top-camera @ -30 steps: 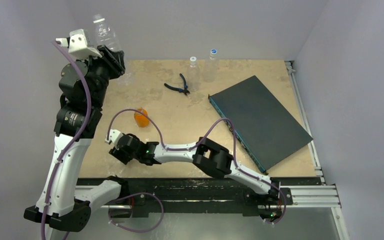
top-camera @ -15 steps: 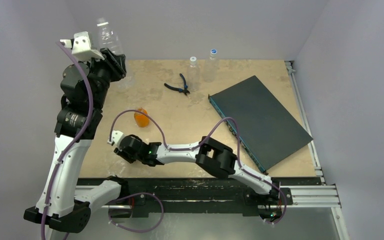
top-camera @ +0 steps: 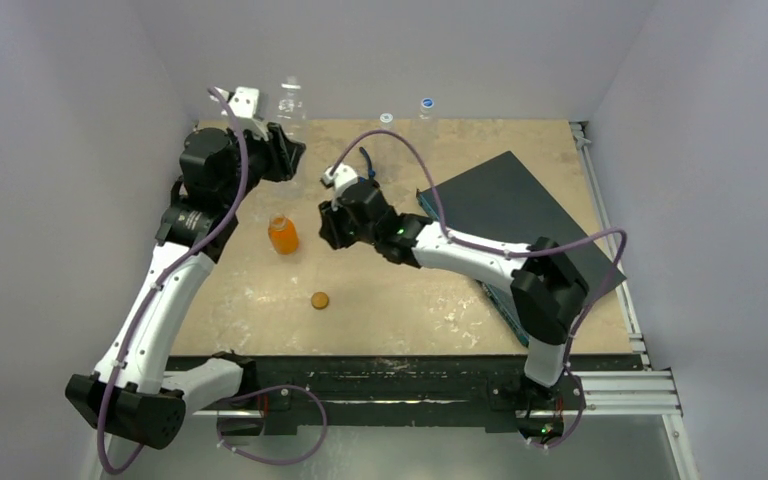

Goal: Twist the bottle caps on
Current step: Screw the bottle cap onto the plastic bottle.

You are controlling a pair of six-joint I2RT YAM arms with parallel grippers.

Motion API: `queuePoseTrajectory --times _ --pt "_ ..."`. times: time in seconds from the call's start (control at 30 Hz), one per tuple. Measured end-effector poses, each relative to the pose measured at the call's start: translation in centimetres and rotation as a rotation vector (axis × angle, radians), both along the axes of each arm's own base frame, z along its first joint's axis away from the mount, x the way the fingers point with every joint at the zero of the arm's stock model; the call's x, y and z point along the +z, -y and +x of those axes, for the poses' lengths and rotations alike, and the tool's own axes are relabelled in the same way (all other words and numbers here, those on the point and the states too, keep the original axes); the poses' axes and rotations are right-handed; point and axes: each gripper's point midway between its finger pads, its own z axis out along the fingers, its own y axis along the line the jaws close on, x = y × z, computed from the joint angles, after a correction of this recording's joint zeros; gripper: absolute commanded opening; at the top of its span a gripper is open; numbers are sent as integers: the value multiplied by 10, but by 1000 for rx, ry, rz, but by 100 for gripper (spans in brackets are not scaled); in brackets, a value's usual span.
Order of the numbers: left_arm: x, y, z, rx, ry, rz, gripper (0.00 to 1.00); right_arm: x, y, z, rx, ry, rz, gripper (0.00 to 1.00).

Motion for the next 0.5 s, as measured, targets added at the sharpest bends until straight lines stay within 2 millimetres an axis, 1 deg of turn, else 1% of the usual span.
queuePoseTrajectory --times 0.03,0.17,0.2,0.23,0.3,0.33,0.43,0.5 --pt "-7 5 1 -29 -11 11 19 3 15 9 -35 -10 5 12" --pt "-49 30 2 -190 -74 63 19 6 73 38 -158 -71 17 13" --pt "-59 35 1 -225 -86 73 18 6 85 42 -182 -85 19 13" --pt "-72 40 -1 -267 -103 81 18 8 102 48 -217 -104 20 13" --pt "-91 49 -9 -340 -129 96 18 15 129 57 -273 -123 29 14" --pt "-99 53 -12 -376 -133 104 17 23 146 63 -303 -132 41 15" --pt "-120 62 -24 -468 -122 131 13 51 178 73 -354 -129 103 15" --pt "-134 68 -35 -524 -112 144 11 69 195 76 -363 -131 149 16"
